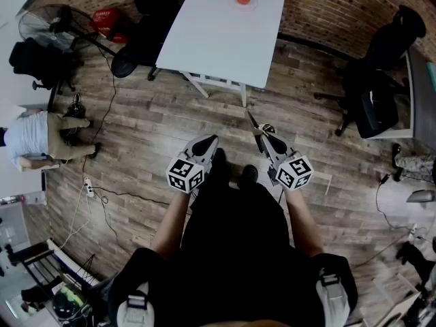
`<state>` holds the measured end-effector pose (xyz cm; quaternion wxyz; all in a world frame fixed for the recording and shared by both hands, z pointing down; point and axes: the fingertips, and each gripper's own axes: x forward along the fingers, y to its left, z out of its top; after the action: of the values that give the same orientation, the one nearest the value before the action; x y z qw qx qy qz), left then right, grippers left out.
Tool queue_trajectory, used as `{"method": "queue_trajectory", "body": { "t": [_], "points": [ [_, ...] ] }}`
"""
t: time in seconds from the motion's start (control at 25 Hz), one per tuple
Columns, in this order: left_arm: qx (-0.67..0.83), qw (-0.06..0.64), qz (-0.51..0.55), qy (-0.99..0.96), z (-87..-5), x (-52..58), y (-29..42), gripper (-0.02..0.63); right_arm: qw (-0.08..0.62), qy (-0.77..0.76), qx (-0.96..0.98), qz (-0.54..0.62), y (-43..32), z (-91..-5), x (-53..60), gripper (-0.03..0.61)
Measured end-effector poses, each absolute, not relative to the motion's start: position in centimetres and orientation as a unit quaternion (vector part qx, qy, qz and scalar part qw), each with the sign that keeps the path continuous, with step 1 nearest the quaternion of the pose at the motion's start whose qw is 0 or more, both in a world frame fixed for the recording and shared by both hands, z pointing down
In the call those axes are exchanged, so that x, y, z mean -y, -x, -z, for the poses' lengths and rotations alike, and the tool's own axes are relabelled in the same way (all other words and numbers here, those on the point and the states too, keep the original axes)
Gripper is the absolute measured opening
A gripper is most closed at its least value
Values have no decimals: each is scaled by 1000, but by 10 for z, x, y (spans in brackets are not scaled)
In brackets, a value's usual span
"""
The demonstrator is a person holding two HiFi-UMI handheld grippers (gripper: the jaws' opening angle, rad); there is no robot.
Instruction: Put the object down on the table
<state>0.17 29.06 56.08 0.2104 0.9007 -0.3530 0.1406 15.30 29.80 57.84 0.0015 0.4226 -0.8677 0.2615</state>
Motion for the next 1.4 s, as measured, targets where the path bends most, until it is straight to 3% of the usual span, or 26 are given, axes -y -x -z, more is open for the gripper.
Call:
{"method": "queue_trajectory", "body": {
  "t": [0.72,1.4],
  "points": [
    [392,202,-115,-890,-547,-338,0,20,0,-391,880,-270,-162,-572,-347,2],
    [380,208,-118,-894,-549,-313,20,20,25,-404,877,-258,-145,-574,-310,2]
  ]
}}
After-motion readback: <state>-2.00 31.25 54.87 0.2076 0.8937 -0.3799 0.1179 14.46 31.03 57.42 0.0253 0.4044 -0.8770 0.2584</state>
